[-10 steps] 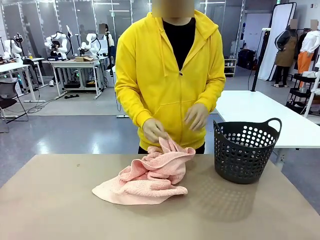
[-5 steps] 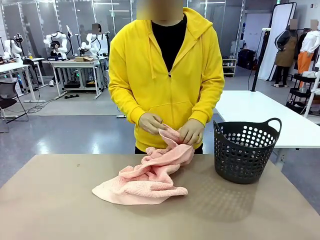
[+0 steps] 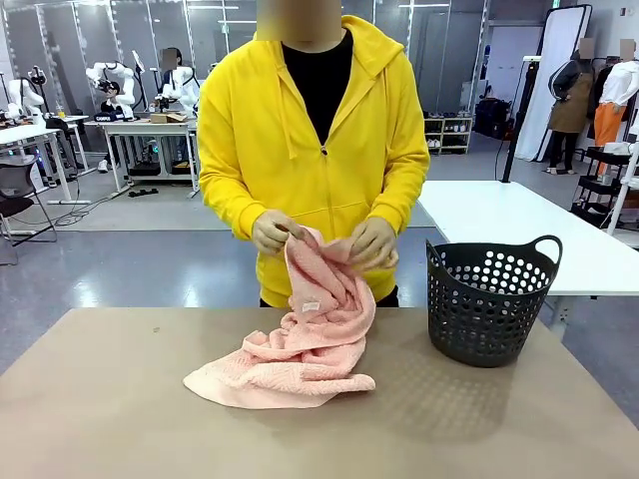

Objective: Fold the towel.
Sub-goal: Grab the top end of the 100 cm Hotel Towel extended by the human.

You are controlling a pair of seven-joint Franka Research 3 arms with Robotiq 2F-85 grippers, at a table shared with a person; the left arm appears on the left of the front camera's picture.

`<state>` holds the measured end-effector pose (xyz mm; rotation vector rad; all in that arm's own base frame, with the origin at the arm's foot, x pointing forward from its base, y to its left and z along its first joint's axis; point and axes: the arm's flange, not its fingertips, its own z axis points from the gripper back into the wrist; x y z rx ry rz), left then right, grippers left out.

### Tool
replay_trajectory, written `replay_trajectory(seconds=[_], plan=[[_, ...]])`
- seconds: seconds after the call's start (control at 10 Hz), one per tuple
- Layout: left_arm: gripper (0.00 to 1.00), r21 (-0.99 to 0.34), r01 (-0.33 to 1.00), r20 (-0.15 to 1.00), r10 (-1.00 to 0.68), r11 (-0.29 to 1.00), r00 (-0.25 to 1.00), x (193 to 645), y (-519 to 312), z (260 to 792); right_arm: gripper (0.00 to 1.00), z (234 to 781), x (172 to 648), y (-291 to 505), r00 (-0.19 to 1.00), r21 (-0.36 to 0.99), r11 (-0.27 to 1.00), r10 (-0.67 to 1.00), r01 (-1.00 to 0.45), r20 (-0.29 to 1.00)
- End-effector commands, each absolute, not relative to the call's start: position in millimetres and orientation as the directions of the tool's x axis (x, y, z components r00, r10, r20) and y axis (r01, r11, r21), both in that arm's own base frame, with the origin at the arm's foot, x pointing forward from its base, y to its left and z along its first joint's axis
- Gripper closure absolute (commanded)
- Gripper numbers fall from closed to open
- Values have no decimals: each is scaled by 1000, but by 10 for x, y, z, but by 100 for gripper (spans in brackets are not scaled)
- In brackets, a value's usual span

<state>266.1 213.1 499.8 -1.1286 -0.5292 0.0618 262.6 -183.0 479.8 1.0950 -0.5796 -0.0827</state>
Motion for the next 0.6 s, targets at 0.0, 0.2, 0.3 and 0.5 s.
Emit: replay_trajectory(seconds=[0.0,0.2,0.3,0.5], plan=[[0,-873,228,378,302,432,875,2654,2132,5004,0,4808,2633,-1838,844,855,465,-344,-227,411],[0,-873,228,378,302,432,875,2654,2132,5004,0,4808,2633,-1838,844,855,465,-344,-227,411],[0,-873,228,378,302,432,875,2654,2132,5004,0,4808,2633,-1838,844,855,465,-344,-227,411],[0,-873,228,378,302,432,875,2654,2132,5004,0,4808,2633,-1838,844,855,465,-344,-227,411]])
